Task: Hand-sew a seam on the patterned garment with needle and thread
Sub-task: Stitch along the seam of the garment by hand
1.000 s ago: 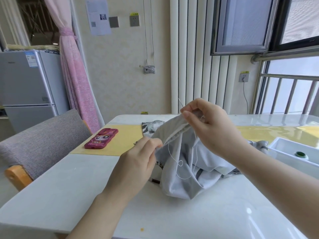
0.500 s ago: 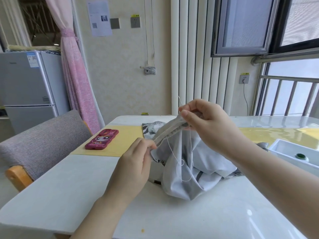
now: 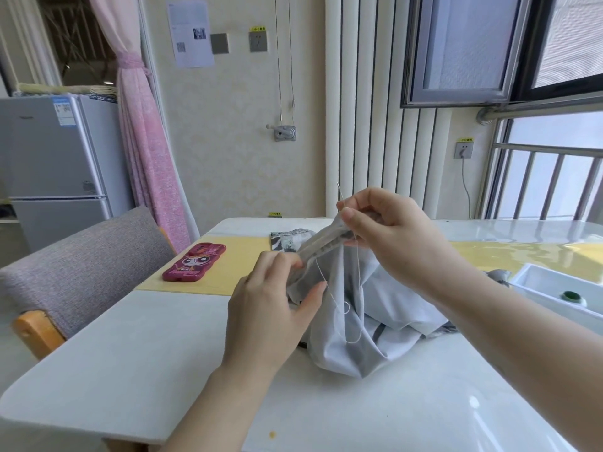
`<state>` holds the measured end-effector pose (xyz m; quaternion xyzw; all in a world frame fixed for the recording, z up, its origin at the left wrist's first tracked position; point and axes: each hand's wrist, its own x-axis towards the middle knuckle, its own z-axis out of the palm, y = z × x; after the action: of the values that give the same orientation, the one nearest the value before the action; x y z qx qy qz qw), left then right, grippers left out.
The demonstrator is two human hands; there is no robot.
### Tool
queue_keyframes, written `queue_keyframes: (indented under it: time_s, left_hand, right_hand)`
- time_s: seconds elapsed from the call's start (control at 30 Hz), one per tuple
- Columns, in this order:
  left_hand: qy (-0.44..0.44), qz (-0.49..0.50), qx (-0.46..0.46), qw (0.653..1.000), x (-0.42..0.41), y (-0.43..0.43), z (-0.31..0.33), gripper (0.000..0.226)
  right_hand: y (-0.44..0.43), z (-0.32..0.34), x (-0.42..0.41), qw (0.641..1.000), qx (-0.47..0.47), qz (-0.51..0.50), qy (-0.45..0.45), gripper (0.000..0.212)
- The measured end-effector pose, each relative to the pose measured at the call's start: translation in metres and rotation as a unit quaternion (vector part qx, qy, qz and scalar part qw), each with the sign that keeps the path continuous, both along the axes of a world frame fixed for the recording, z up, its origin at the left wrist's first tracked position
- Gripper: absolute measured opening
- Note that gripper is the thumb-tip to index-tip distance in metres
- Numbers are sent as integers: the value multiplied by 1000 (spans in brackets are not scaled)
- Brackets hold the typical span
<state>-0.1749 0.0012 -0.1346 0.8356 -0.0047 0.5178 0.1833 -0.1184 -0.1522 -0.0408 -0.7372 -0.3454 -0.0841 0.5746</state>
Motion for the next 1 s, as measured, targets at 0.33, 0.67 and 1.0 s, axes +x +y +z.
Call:
queue_keyframes:
  time_s: [0.33, 0.67, 1.0]
  left_hand:
    - [0, -28, -48, 998, 9, -7, 2, 13]
    - [-53, -51, -9, 997, 6, -6, -2, 24]
    - [-44, -65, -2, 997, -1, -7, -1, 23]
  right_hand:
    - [-2, 0, 1, 1000, 9, 2, 8, 15]
    - [-7, -10, 15, 997, 33, -16, 60, 17]
    - [-12, -17, 27, 997, -48, -66, 6, 13]
